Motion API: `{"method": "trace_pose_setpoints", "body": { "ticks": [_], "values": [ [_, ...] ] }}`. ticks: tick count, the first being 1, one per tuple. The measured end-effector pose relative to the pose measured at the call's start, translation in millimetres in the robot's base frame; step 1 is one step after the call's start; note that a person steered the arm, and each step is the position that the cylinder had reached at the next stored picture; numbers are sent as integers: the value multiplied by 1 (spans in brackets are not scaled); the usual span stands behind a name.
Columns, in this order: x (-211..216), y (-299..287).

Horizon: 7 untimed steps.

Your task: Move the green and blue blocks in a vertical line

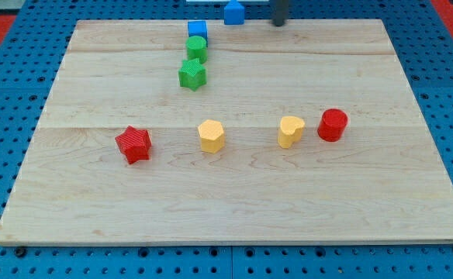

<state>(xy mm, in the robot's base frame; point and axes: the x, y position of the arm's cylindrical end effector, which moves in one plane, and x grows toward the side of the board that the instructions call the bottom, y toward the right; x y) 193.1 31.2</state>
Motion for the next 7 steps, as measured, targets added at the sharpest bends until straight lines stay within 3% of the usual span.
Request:
{"method": "trace_pose_setpoints", "body": {
  "ticks": [1, 3, 4, 5, 6, 7],
  "values": [
    [2, -72],
    [0, -137],
    [28, -159],
    [43, -128],
    [28, -77],
    [25, -69]
  ]
}}
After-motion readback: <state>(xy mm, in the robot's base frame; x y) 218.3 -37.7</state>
